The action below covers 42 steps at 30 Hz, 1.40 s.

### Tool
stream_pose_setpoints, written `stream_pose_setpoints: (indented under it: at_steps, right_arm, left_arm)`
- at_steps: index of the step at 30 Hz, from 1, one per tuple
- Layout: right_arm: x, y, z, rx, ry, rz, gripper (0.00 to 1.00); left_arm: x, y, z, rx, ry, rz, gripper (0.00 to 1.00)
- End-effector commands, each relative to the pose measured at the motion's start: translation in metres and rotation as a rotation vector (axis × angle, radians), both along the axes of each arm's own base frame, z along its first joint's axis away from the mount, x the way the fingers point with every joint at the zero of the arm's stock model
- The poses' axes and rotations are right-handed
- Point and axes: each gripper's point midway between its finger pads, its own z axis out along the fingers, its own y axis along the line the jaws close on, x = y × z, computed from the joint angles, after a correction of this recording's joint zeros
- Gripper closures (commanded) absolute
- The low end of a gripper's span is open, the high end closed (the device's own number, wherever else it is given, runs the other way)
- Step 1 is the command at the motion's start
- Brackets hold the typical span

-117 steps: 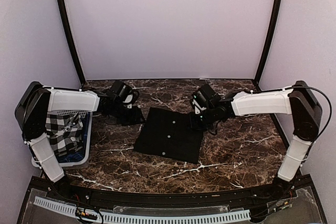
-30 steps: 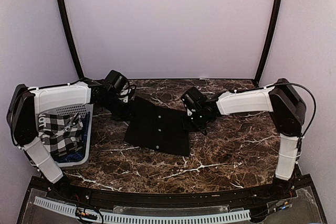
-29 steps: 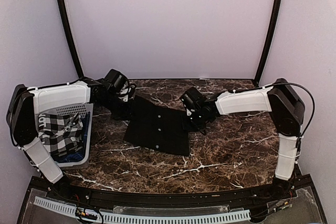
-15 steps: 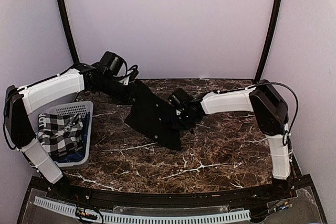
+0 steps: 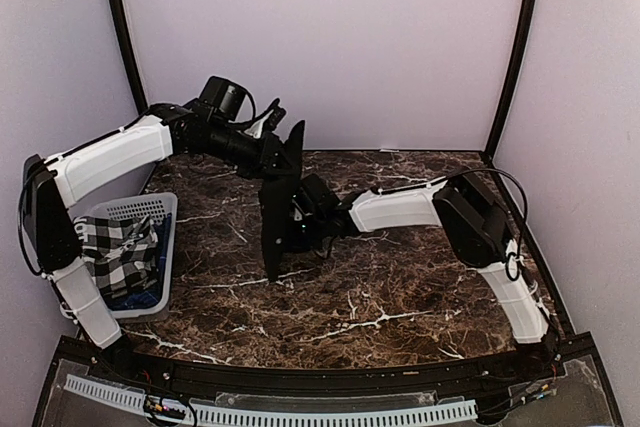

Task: Fold and stack the long sleeve shirts
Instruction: Turn over the square folded shirt at the center of the board.

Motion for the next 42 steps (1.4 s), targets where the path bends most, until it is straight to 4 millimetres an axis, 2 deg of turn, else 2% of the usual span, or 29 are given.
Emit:
stream_pose_setpoints:
  at_steps: [1, 5, 11, 18, 23, 28, 31, 33, 40, 41, 42]
  right_arm:
    - [-0.023, 0.045, 0.015, 0.219, 0.075, 0.063, 0.83]
    - [-0.024, 0.038, 0.015, 0.25, 0.07, 0.046, 0.83]
    - [-0.024, 0.015, 0.006, 0.239, 0.076, 0.006, 0.83]
    - [-0.018, -0.017, -0.003, 0.21, 0.064, -0.046, 0.79]
    - [-0.005, -0.047, -0.005, 0.185, 0.056, -0.113, 0.78]
    - [0.004, -0.091, -0.004, 0.145, 0.043, -0.19, 0.78]
    - [0.01, -0.121, 0.012, 0.133, 0.012, -0.235, 0.74]
    - [0.013, -0.144, 0.015, 0.087, 0.004, -0.271, 0.71]
    - [0.016, -0.221, 0.039, -0.065, -0.054, -0.386, 0.64]
    - [0.018, -0.232, 0.046, -0.085, -0.078, -0.412, 0.63]
    - [0.018, -0.241, 0.054, -0.097, -0.098, -0.427, 0.61]
  left_arm:
    - [0.001, -0.025, 0.003, -0.1, 0.013, -0.066, 1.0]
    - [0.003, -0.025, -0.005, -0.093, 0.02, -0.062, 1.0]
    - [-0.001, -0.023, -0.011, -0.088, 0.031, -0.061, 1.0]
    - [-0.004, -0.021, -0.016, -0.087, 0.034, -0.062, 1.0]
    - [-0.004, -0.021, -0.015, -0.093, 0.029, -0.064, 1.0]
    - [-0.005, -0.025, -0.016, -0.107, 0.035, -0.082, 1.0]
    - [-0.005, -0.03, -0.022, -0.114, 0.049, -0.095, 1.0]
    - [-0.004, -0.036, -0.024, -0.121, 0.052, -0.105, 1.0]
    - [-0.001, -0.077, -0.043, -0.14, 0.086, -0.153, 1.0]
    - [0.001, -0.084, -0.039, -0.15, 0.078, -0.157, 1.0]
    - [-0.001, -0.095, -0.051, -0.141, 0.103, -0.167, 1.0]
